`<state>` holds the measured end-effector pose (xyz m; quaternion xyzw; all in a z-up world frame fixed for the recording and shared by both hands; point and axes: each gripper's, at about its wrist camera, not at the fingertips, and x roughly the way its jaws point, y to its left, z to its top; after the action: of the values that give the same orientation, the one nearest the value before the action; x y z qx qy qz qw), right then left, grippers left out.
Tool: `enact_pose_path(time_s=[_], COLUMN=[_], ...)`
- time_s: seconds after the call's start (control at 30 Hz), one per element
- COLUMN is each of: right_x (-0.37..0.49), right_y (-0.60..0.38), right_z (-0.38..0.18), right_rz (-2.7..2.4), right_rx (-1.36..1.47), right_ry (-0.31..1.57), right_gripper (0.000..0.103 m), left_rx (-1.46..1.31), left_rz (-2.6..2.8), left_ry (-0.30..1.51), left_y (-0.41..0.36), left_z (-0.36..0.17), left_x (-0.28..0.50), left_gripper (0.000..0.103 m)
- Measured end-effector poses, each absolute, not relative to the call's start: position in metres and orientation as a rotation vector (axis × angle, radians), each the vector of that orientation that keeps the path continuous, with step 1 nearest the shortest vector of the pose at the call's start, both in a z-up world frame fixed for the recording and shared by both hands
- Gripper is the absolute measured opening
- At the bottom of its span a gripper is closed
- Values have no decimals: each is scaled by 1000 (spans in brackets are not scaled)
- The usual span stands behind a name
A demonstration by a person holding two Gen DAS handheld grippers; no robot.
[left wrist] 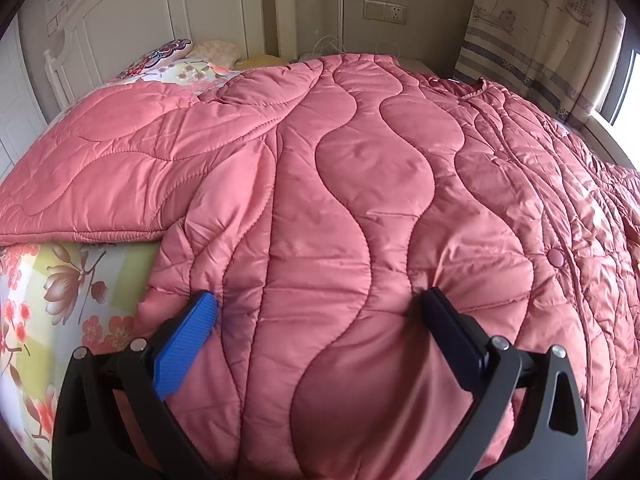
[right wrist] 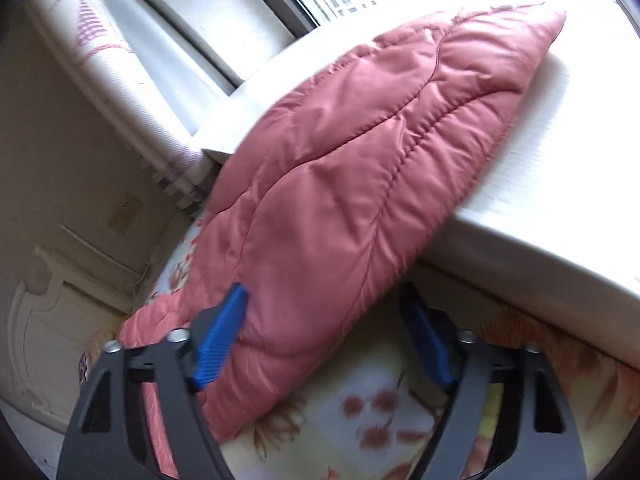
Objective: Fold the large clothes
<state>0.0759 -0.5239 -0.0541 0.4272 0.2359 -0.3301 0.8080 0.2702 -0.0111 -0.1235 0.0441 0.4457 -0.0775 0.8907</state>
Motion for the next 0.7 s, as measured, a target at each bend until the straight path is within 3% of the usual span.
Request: enact_pose_path(time_s=[0.07,0.1,0.23,0.33,0.37,0.4,0.43,0.47,0.57,0.7], right_x=[83,93,155,192,204,210,216,217,217,205], right_y=[-511,-494,-393,-309,-273,-250,-223,-206,-185,-229], right_z=[-32,-13,32,24,9,-5,-27,-45,-76,-48], right_rz=[-732,-756,-635,-484,-407,-335,-239,-176,-153,-177], right_rx=[774,628,67,-277,-401,-470,-543,-595,-670,-416], right_ry=[453,431,457,519,564,606,671,716,757,730], right_gripper=[30,27,27,28,30,53,62,83,82,81], left_rx=[95,93,94,92,91,92,91,91,90,93], left_rz=[-160,-161,-158,-158,-158,-158,-159,-159,-160,-160], left_ry=[924,924,925,926,925,926,926,926,926,929], left_y=[-12,-11,-12,-12,-12,-12,-12,-12,-12,-13], left_z=[-124,-124,-124,-123,-123,-123,-123,-123,-123,-122], left_x=[266,265,265,265,266,266,266,266,267,266], left_gripper=[101,101,101,101,101,101,101,101,101,101])
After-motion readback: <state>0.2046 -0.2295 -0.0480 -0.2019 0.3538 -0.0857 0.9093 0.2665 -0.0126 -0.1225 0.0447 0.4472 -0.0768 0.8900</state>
